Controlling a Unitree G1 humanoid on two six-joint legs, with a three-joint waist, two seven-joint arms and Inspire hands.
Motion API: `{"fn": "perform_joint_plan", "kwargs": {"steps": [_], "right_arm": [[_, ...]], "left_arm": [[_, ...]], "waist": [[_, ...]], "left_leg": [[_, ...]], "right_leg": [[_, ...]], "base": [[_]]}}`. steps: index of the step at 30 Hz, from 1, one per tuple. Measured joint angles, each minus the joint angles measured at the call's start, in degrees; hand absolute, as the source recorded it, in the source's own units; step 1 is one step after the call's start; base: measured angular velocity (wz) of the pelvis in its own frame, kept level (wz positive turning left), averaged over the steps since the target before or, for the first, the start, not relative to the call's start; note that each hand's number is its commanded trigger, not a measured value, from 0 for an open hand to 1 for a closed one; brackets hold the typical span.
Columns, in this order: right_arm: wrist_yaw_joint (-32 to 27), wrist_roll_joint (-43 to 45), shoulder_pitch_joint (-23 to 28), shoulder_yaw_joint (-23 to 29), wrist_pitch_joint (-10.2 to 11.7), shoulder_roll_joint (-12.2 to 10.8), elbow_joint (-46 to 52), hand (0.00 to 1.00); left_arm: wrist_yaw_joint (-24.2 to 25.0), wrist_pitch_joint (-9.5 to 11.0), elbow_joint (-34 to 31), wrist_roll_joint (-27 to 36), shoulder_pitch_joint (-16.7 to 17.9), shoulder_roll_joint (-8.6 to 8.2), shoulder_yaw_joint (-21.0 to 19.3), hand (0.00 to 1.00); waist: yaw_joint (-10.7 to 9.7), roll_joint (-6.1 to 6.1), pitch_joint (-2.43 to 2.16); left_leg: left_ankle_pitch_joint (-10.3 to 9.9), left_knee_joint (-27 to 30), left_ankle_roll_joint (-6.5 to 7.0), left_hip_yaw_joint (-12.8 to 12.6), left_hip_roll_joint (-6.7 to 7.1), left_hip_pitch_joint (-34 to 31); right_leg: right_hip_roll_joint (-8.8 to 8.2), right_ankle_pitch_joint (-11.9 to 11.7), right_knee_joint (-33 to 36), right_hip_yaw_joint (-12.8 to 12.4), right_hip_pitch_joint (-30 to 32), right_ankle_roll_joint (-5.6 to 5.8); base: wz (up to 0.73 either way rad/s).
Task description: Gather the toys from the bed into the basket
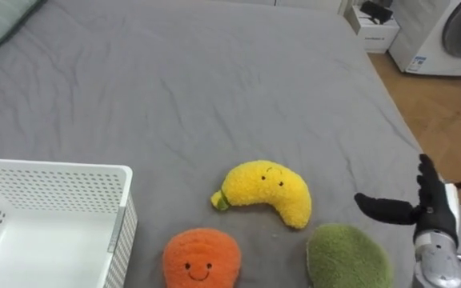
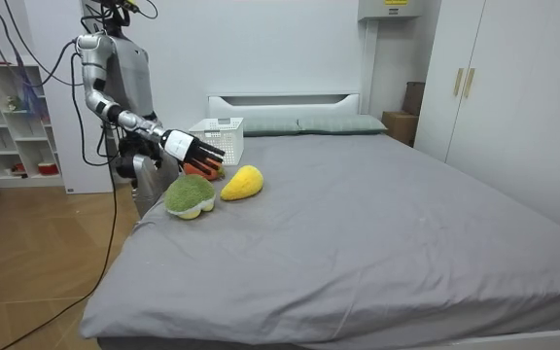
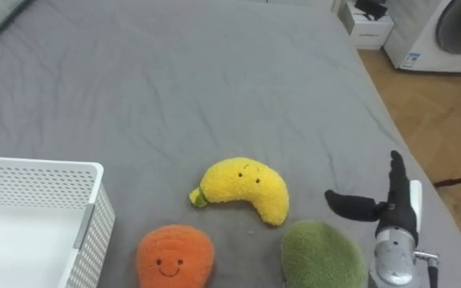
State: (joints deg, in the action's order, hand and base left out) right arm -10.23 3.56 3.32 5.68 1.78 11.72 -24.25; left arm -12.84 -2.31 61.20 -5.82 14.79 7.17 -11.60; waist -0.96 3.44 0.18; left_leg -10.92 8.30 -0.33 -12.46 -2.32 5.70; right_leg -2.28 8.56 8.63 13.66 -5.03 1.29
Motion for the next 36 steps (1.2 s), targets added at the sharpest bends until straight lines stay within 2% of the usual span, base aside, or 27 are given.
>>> {"fn": "perform_joint_plan", "kwargs": {"steps": [4,9,13,20,23,27,30,36], "right_arm": [[3.9,1.5,0.1,-2.3,-0.4,0.1,-0.5,0.0],[7.4,3.0,0.0,-2.5,-0.8,0.1,-4.3,0.0],[10.2,3.5,0.0,-2.8,-3.2,0.1,-6.8,0.0],[11.4,3.6,0.0,-2.9,-3.2,0.1,-9.3,0.0],[11.9,3.8,0.0,-2.9,-3.8,0.0,-11.0,0.0],[12.2,5.6,0.0,-2.7,-4.4,0.0,-11.0,0.0],[12.2,5.9,0.0,-2.7,-4.5,0.0,-11.3,0.0],[12.7,7.3,0.0,-2.7,-6.0,0.0,-11.3,0.0]], "left_arm": [[0.0,0.0,-0.2,0.4,-0.2,0.03,0.0,0.0],[0.0,0.0,-1.2,0.6,-0.3,0.05,0.0,0.0],[0.0,-0.1,-1.7,0.6,-0.3,0.04,0.1,0.0],[0.0,-0.7,-3.4,0.6,0.1,-0.25,0.0,0.0],[-0.1,-1.5,-3.9,0.6,0.1,-0.44,0.0,0.0],[-0.2,-2.3,-4.7,0.6,0.5,-0.95,-0.5,0.0],[-0.2,-2.5,-5.1,0.6,0.6,-0.97,-0.5,0.0],[-0.2,-2.9,-6.5,0.6,1.3,-0.99,-0.5,0.0]], "waist": [[0.7,0.34,0.12],[1.9,1.01,0.11],[2.7,1.31,0.27],[3.0,1.33,0.23],[2.9,1.18,0.15],[2.9,0.96,-0.35],[3.0,1.05,-0.42],[2.9,1.53,-0.42]], "left_leg": [[0.0,0.0,0.0,0.0,0.0,0.1],[0.0,0.0,0.0,0.0,0.0,0.0],[0.0,0.0,0.0,0.1,0.01,0.0],[0.0,0.1,0.0,0.3,0.02,-0.1],[0.0,0.2,0.0,0.4,0.03,0.0],[0.0,0.4,0.0,0.6,0.02,0.0],[0.0,0.5,0.01,0.8,0.05,0.0],[0.0,0.5,0.01,1.0,0.07,0.0]], "right_leg": [[0.01,0.0,0.0,-0.1,0.0,0.0],[0.01,0.0,0.0,0.0,0.0,0.0],[-0.02,0.0,0.0,0.5,0.0,0.0],[-0.07,0.0,-0.1,0.6,-0.2,-0.01],[-0.09,0.0,0.0,0.6,-0.3,0.0],[-0.1,0.0,0.0,0.7,-0.5,-0.01],[-0.14,0.0,0.0,1.0,-0.7,0.0],[-0.18,0.0,-0.1,1.0,-0.8,0.01]], "base": [[0.0],[0.0],[0.0],[0.01],[0.0],[0.01],[0.04],[0.0]]}}
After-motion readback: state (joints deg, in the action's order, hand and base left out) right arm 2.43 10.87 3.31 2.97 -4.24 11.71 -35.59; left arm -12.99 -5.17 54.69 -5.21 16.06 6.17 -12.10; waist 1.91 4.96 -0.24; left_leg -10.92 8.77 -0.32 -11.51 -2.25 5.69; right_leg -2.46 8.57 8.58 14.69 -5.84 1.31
